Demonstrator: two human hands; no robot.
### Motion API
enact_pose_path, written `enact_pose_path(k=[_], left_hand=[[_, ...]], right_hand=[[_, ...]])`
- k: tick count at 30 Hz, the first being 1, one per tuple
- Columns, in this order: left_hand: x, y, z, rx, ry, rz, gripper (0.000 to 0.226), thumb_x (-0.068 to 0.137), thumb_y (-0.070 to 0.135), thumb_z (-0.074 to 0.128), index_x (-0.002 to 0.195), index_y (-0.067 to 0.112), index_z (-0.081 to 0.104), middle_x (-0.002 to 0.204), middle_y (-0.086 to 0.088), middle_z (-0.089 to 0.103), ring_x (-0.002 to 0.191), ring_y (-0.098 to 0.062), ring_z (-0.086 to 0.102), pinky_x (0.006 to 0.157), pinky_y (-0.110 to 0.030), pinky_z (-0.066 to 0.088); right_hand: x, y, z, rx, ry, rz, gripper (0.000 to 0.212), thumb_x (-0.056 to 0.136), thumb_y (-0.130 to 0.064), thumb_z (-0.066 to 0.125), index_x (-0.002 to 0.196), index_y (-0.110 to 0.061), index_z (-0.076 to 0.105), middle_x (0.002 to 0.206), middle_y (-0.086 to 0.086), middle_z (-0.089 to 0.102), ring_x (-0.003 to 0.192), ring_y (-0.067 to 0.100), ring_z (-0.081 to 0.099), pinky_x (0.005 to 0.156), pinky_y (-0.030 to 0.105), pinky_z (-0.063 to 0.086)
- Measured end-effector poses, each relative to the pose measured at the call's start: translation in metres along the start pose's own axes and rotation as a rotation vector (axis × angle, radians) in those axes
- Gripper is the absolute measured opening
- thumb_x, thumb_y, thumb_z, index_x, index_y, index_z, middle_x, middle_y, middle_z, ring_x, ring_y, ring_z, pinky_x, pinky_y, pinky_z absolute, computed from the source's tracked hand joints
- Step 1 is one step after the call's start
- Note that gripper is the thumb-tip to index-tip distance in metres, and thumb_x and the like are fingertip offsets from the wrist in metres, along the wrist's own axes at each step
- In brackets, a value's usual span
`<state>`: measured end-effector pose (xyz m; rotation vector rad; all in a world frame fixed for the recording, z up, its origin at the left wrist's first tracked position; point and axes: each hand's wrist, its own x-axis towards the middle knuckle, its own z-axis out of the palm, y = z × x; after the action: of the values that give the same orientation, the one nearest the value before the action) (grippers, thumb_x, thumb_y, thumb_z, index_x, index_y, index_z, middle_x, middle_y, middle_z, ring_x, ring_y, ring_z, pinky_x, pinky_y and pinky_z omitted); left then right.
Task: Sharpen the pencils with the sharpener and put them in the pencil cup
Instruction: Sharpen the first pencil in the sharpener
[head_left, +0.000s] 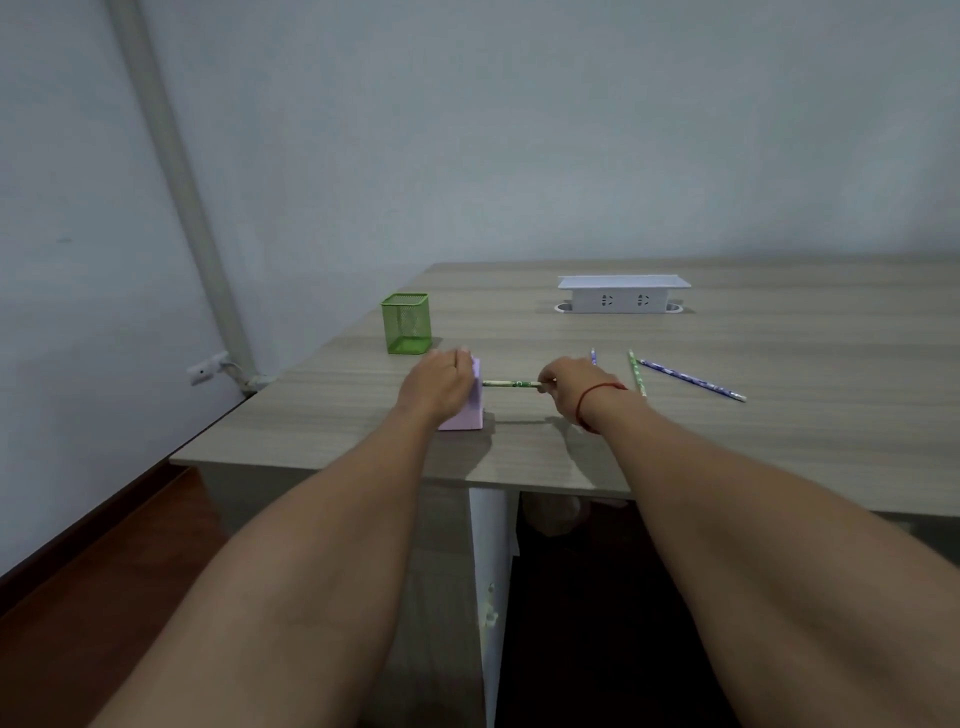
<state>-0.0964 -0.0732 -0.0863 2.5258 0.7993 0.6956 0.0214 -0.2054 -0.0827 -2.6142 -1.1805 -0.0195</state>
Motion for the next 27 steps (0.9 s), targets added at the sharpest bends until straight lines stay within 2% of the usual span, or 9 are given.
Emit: enact_pose_path(k=[3,7,12,15,18,21,23,25,27], left_hand=[[0.005,0.001,0.002,0.040,0.037,0.022,0.035,0.101,0.014,0.022,0.096,-0.002,0.052,0.110,-0.027,0.061,0.102,-0.038,0.054,0.084,-0.045,0.044],[0.009,0.000,0.005,0.088,0.061,0.041,0.035,0.102,0.014,0.022,0.102,-0.001,0.053,0.113,-0.026,0.061,0.103,-0.041,0.055,0.091,-0.050,0.043],[0.014,0.000,0.010,0.162,0.083,0.041,0.035,0.102,0.012,0.021,0.111,-0.002,0.053,0.121,-0.023,0.060,0.112,-0.040,0.053,0.100,-0.050,0.034],[0.015,0.001,0.012,0.237,0.094,0.063,0.039,0.102,0.014,0.020,0.111,-0.001,0.055,0.121,-0.023,0.061,0.112,-0.039,0.053,0.106,-0.049,0.029],[0.013,0.000,0.013,0.223,0.114,0.057,0.042,0.102,0.016,0.020,0.107,-0.001,0.058,0.118,-0.023,0.062,0.112,-0.039,0.055,0.113,-0.052,0.023],[0.010,0.001,0.009,0.116,0.087,0.030,0.043,0.103,0.019,0.021,0.106,-0.002,0.059,0.118,-0.025,0.061,0.111,-0.038,0.055,0.105,-0.047,0.035],[0.007,-0.003,0.001,-0.069,0.039,0.008,0.044,0.103,0.023,0.023,0.110,-0.001,0.060,0.121,-0.025,0.060,0.111,-0.035,0.055,0.094,-0.039,0.041],[0.004,-0.009,-0.008,-0.252,0.089,-0.025,0.044,0.104,0.026,0.025,0.110,-0.001,0.059,0.118,-0.025,0.060,0.109,-0.034,0.055,0.086,-0.036,0.040],[-0.001,-0.019,-0.016,-0.321,0.180,-0.108,0.042,0.103,0.026,0.026,0.106,-0.002,0.057,0.109,-0.026,0.060,0.105,-0.035,0.056,0.078,-0.035,0.038]], right_hand=[[0.001,0.001,0.003,-0.004,0.018,-0.019,0.030,0.098,-0.007,0.043,0.115,-0.018,0.066,0.120,0.008,0.064,0.110,0.029,0.059,0.098,0.046,0.044],[0.006,0.002,0.005,-0.009,0.015,-0.053,0.031,0.099,-0.007,0.040,0.114,-0.018,0.065,0.121,0.008,0.063,0.110,0.029,0.058,0.094,0.041,0.043],[0.010,-0.004,0.006,-0.004,0.039,-0.088,0.031,0.098,-0.007,0.041,0.114,-0.015,0.066,0.119,0.009,0.064,0.109,0.029,0.059,0.090,0.038,0.045],[0.014,-0.008,0.011,0.018,0.056,-0.107,0.028,0.096,-0.008,0.044,0.111,-0.015,0.067,0.118,0.010,0.065,0.107,0.030,0.060,0.091,0.037,0.047],[0.014,-0.009,0.016,0.015,0.065,-0.112,0.027,0.095,-0.007,0.045,0.107,-0.014,0.068,0.116,0.012,0.066,0.106,0.032,0.060,0.086,0.032,0.045],[0.009,-0.009,0.012,-0.026,0.066,-0.121,0.028,0.096,-0.007,0.043,0.111,-0.014,0.066,0.118,0.011,0.064,0.107,0.031,0.060,0.085,0.032,0.044],[0.007,-0.012,0.006,-0.073,0.048,-0.123,0.029,0.099,-0.010,0.040,0.116,-0.015,0.063,0.121,0.009,0.062,0.111,0.029,0.058,0.095,0.038,0.040],[0.007,-0.015,0.002,-0.154,0.050,-0.120,0.029,0.100,-0.010,0.038,0.120,-0.017,0.059,0.124,0.007,0.060,0.115,0.029,0.056,0.102,0.043,0.035],[0.007,-0.022,0.000,-0.234,0.080,-0.142,0.034,0.096,-0.004,0.040,0.125,-0.017,0.054,0.128,0.009,0.057,0.117,0.030,0.055,0.099,0.041,0.036]])
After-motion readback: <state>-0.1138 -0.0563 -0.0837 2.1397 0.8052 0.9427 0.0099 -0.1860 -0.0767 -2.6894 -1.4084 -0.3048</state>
